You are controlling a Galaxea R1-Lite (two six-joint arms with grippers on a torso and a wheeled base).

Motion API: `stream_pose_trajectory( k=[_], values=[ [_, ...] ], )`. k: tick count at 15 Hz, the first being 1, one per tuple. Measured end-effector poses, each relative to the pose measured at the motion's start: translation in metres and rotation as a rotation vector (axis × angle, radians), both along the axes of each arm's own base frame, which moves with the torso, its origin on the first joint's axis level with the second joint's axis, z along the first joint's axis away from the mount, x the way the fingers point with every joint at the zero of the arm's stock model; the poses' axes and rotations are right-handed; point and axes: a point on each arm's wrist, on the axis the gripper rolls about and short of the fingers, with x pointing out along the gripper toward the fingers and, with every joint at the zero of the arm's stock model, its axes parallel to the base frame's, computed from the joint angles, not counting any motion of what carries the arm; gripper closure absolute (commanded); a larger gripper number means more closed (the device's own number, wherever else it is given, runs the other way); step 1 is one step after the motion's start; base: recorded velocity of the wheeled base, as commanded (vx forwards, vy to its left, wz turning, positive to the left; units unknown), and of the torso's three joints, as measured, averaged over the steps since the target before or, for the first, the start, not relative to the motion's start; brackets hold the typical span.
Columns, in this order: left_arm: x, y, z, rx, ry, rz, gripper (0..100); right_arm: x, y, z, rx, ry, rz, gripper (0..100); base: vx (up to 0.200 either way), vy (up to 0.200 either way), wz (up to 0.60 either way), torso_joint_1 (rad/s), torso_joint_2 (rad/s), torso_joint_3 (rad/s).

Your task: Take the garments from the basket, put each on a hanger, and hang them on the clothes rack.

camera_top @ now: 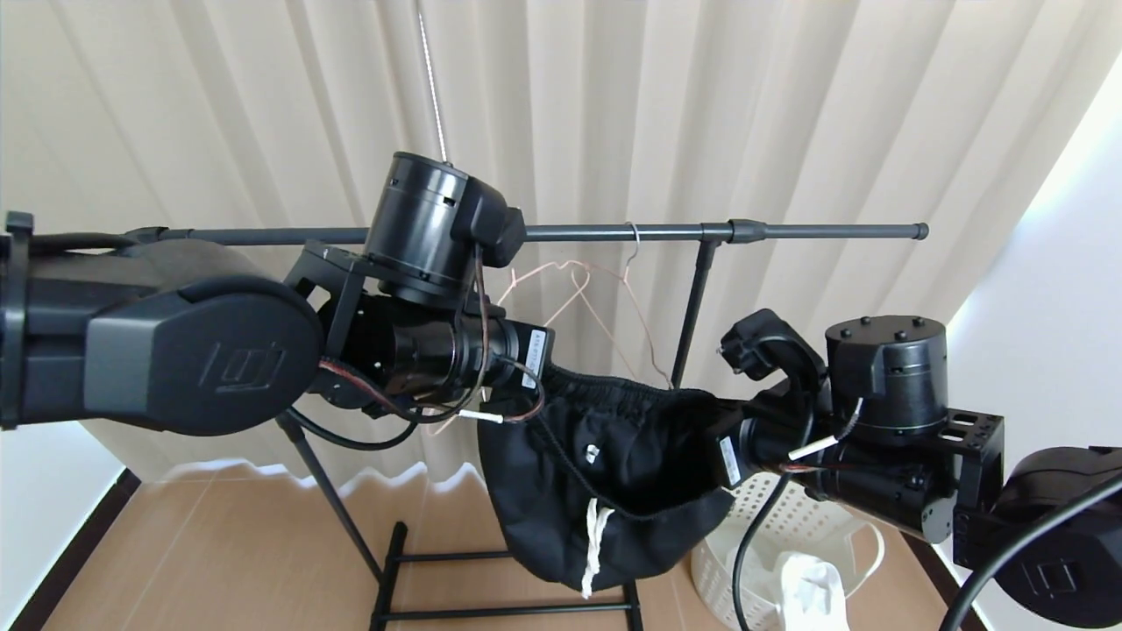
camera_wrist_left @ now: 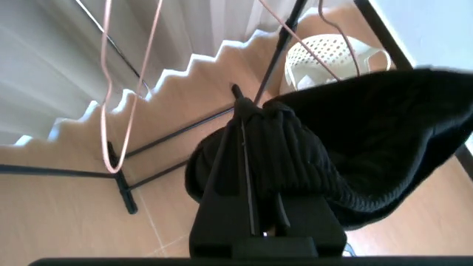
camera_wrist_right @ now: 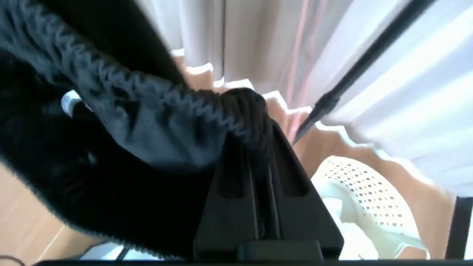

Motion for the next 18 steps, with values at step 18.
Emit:
stream_pose_trajectory(
  k=[18],
  values=[
    [0.068,0.08,-0.058,0.083,-0.092,0.004,0,-0.01,-0.018,0.018,-0.001,-0.072,-0.112,100,0.0,0.0,0.0,0.0,0.0,0.0]
  ],
)
